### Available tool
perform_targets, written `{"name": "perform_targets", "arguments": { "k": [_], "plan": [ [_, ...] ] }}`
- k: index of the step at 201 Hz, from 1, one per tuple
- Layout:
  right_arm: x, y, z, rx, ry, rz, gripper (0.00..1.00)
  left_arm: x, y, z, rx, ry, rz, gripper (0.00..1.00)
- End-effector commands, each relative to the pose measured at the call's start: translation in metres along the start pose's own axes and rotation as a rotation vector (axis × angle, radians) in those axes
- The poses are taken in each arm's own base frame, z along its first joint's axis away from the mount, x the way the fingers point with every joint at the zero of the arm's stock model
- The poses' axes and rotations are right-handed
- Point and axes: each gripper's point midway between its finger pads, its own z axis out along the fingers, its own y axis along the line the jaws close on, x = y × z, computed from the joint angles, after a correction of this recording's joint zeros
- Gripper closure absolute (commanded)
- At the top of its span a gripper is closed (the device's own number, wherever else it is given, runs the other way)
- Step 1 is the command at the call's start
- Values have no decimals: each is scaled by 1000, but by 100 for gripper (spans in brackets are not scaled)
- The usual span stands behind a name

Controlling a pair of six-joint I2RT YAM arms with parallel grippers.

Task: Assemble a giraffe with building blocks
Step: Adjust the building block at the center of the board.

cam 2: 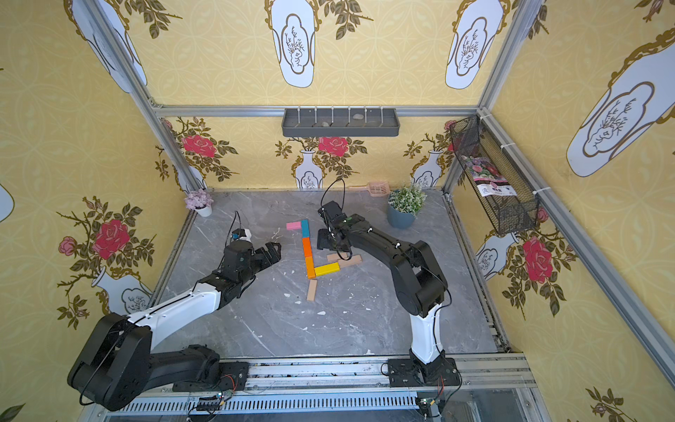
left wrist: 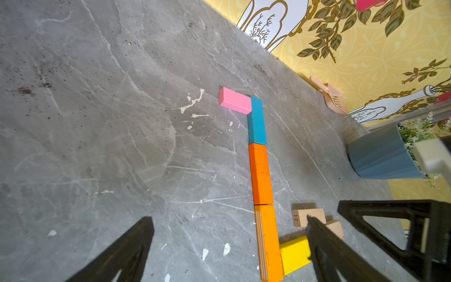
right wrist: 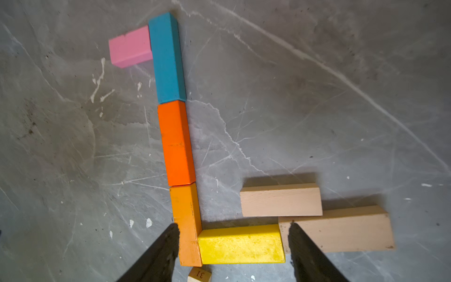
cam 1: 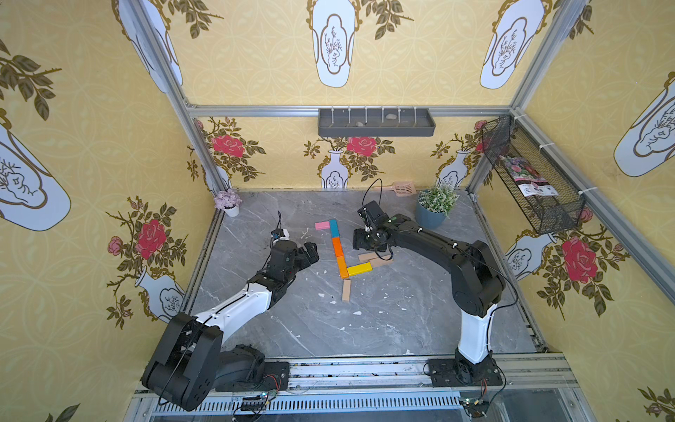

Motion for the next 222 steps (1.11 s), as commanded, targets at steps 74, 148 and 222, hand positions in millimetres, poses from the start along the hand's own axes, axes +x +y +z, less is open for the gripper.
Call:
{"name": "perform_targets", "arguments": {
  "k": [74, 148, 222],
  "plan": [
    [15, 25, 21, -92, 84, -65, 29, -2, 0, -1, 8, -13, 12, 1],
    [29, 23, 30, -84, 115, -73, 29, -1, 0, 0, 5, -10, 12, 1],
    [38, 20, 34, -84, 139, -65, 29, 1, -1, 2, 10, 5, 14, 1]
  ]
}}
